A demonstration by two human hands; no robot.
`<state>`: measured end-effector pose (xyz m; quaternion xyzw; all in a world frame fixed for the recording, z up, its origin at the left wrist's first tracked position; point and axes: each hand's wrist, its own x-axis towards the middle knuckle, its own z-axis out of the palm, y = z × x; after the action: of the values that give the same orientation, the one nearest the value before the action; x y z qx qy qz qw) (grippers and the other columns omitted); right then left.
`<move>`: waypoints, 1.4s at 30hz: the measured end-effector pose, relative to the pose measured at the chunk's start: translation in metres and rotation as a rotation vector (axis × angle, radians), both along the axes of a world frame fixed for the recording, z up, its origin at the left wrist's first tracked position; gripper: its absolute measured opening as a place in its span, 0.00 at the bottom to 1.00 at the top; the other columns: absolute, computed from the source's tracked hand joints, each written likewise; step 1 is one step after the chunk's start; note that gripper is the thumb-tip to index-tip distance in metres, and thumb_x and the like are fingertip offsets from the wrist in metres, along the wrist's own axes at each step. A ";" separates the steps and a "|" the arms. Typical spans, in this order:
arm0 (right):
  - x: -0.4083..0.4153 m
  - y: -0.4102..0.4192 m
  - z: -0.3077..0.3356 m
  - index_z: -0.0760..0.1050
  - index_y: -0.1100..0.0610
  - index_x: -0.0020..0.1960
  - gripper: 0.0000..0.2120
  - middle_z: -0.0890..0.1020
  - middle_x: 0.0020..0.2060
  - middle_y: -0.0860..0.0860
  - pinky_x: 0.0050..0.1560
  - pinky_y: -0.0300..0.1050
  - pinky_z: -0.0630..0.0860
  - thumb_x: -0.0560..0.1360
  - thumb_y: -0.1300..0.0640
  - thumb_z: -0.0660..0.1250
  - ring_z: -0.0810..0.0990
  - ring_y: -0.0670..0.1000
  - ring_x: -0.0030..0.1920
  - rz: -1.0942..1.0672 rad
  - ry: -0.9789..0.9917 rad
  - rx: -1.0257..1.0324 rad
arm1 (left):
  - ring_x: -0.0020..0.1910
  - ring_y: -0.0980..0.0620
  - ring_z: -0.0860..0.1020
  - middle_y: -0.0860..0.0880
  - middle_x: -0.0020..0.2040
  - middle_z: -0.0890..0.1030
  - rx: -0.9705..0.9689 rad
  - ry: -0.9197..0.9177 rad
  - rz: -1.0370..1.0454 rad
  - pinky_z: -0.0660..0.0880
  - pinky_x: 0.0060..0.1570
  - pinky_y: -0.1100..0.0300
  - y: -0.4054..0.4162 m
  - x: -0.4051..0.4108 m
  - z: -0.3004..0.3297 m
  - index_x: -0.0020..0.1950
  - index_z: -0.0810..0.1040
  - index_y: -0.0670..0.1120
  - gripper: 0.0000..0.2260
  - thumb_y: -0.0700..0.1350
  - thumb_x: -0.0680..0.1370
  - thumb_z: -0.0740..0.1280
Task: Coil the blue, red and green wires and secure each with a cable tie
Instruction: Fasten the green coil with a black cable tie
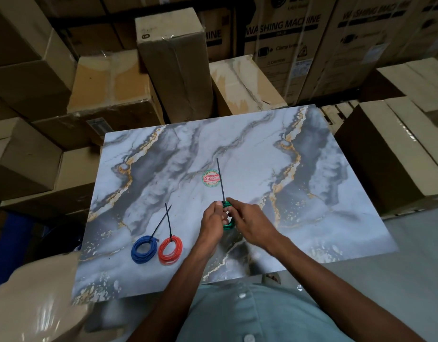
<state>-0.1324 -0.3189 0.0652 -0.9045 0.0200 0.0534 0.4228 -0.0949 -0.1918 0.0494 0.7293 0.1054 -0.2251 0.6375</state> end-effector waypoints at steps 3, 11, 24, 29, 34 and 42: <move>-0.004 0.009 -0.004 0.58 0.59 0.82 0.24 0.84 0.50 0.60 0.42 0.48 0.70 0.88 0.52 0.50 0.82 0.61 0.45 0.030 -0.011 -0.197 | 0.32 0.56 0.69 0.54 0.29 0.72 -0.052 0.022 0.039 0.68 0.36 0.62 -0.003 0.004 0.001 0.43 0.74 0.44 0.16 0.46 0.86 0.54; 0.008 0.009 -0.004 0.78 0.52 0.65 0.14 0.85 0.43 0.52 0.45 0.47 0.76 0.86 0.54 0.56 0.82 0.52 0.43 -0.126 0.000 0.035 | 0.28 0.55 0.66 0.51 0.26 0.66 -0.429 0.256 0.222 0.67 0.33 0.63 -0.008 0.009 0.013 0.43 0.72 0.41 0.16 0.45 0.86 0.54; 0.007 -0.004 -0.011 0.88 0.54 0.50 0.10 0.85 0.32 0.48 0.37 0.31 0.73 0.81 0.56 0.68 0.78 0.38 0.31 -0.517 0.039 0.308 | 0.49 0.39 0.76 0.36 0.53 0.82 -0.276 0.355 0.213 0.71 0.53 0.43 -0.020 -0.015 0.000 0.54 0.81 0.44 0.15 0.53 0.80 0.63; 0.003 -0.008 -0.010 0.86 0.54 0.43 0.13 0.85 0.32 0.49 0.47 0.48 0.82 0.83 0.55 0.66 0.84 0.48 0.36 -0.477 0.113 0.352 | 0.43 0.45 0.76 0.43 0.42 0.80 -0.260 0.312 0.250 0.72 0.51 0.48 -0.023 -0.015 0.006 0.43 0.78 0.45 0.12 0.46 0.84 0.61; 0.013 -0.011 0.001 0.72 0.59 0.31 0.21 0.73 0.25 0.52 0.36 0.50 0.74 0.83 0.56 0.63 0.74 0.54 0.29 -0.277 0.206 0.020 | 0.37 0.49 0.74 0.48 0.35 0.74 -0.426 0.360 0.315 0.73 0.37 0.57 -0.018 -0.013 0.003 0.45 0.74 0.43 0.13 0.43 0.86 0.56; 0.006 0.009 0.010 0.77 0.61 0.50 0.14 0.84 0.44 0.60 0.40 0.43 0.66 0.86 0.56 0.56 0.81 0.60 0.43 -0.123 0.204 -0.246 | 0.32 0.51 0.65 0.52 0.28 0.67 -0.571 0.432 0.322 0.64 0.36 0.56 -0.010 -0.011 0.002 0.42 0.70 0.46 0.14 0.44 0.86 0.52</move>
<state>-0.1268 -0.3098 0.0755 -0.9364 0.1247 0.1161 0.3069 -0.1060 -0.2013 0.0516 0.4325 0.2833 -0.2906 0.8051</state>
